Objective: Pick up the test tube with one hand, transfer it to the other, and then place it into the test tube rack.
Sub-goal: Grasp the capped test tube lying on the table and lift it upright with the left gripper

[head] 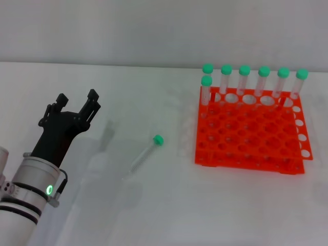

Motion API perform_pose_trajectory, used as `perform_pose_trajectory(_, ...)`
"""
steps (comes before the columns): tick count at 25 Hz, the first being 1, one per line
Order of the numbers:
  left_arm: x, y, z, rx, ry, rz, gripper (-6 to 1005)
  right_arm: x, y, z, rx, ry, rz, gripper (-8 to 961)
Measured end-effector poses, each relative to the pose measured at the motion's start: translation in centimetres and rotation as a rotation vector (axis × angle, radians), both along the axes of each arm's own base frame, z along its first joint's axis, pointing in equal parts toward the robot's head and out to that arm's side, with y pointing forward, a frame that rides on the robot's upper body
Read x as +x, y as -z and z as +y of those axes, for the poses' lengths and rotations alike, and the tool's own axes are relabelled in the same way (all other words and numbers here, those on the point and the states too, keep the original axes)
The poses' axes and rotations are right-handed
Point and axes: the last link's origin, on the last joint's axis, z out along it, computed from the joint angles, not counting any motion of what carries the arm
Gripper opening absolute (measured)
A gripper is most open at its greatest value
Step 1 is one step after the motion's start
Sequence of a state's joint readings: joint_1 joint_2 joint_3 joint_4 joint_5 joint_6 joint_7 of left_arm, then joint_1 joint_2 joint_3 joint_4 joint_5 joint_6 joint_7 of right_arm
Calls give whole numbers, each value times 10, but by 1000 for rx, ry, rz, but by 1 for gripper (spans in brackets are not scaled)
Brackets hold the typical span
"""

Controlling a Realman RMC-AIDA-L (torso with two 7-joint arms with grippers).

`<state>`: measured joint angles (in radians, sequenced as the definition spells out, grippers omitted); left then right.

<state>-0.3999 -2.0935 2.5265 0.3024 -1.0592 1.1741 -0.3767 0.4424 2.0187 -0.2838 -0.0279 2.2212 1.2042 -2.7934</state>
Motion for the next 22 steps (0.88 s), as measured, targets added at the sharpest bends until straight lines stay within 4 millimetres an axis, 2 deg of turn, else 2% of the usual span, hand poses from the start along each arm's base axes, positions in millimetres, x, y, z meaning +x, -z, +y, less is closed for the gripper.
perform_pose_trajectory(6,3,3,6,-23,-11,-53,880,0,3,-1,-7,4,11,871)
perform_pose_trajectory(10,5,0,24,-83,-27,-122,880,1,4,-2,-8,6,12,871)
perform_pose_trajectory(14,4,-18,56,-205,-6,-145,878,1,3,-2,-7,5,11,871)
perform_pose_trajectory(22,23,-69,110,-554,11,-196,876,0,-1,1,-1,1,-3,870)
